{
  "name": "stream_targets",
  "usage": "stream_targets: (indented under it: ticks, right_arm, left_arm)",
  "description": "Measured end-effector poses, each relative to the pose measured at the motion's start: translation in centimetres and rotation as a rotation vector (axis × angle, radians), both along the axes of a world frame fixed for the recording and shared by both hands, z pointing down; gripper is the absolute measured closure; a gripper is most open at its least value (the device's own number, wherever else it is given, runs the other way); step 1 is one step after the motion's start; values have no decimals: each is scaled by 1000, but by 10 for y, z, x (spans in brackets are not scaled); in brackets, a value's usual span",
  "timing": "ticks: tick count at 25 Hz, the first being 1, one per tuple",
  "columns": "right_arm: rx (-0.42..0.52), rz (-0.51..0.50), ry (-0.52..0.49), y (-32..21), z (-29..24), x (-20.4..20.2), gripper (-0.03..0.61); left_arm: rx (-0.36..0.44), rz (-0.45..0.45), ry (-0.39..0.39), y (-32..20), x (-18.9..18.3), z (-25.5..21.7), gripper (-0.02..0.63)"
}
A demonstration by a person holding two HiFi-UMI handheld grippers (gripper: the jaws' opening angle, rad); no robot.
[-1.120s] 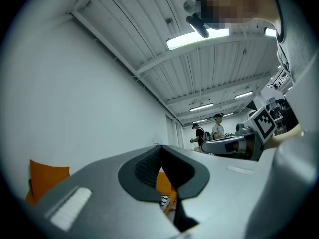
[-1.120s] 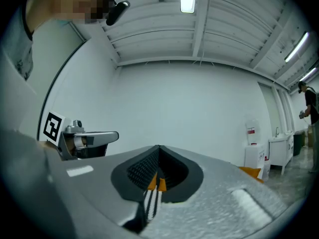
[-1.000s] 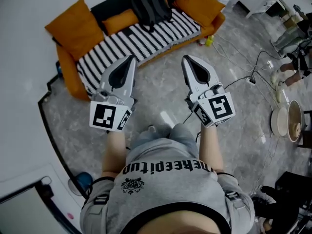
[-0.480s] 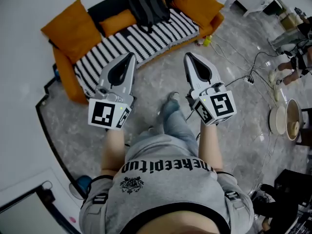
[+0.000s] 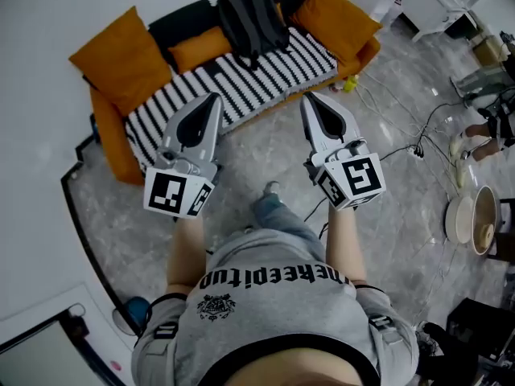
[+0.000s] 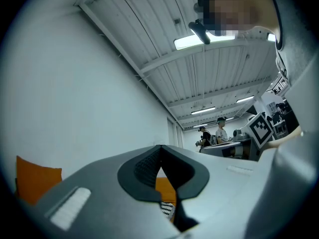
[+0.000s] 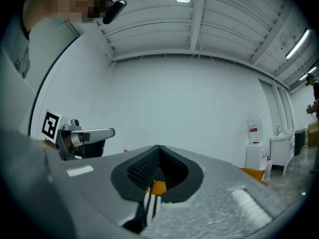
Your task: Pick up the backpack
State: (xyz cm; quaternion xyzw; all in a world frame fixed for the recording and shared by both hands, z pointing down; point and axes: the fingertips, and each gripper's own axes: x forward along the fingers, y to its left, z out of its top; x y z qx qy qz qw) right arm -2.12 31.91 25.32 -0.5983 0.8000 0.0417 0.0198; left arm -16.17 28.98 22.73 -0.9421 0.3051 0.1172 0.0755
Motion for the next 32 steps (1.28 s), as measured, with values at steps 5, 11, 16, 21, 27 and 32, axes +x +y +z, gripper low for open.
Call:
stream_targets:
  ticks: [5,11,16,21,27,32]
  right_arm:
    - [11,-30,0,-45,-7,20,577]
    - [10,-62,0,-92,-11,49,577]
    - [5,-84,-1,-128,-8,70,577]
    - [-4,-109,-9,-152,-2,85,577]
    - [-39,-125,-30,-186,13,88,577]
    - [-49,-102,-31,-230,16,94,577]
  left_arm:
    - [16,-19,-17,-40,26,-4,604]
    - [12,-44,-23,-80,56,-8,604]
    - [10,-69,-23,-112,77,-8,604]
    - [16,-82,-21,-133,96,-7,604]
    - [-8,-91,-45,-164,102,2,606]
    - [-18,-76,-40,-211,105,6,605]
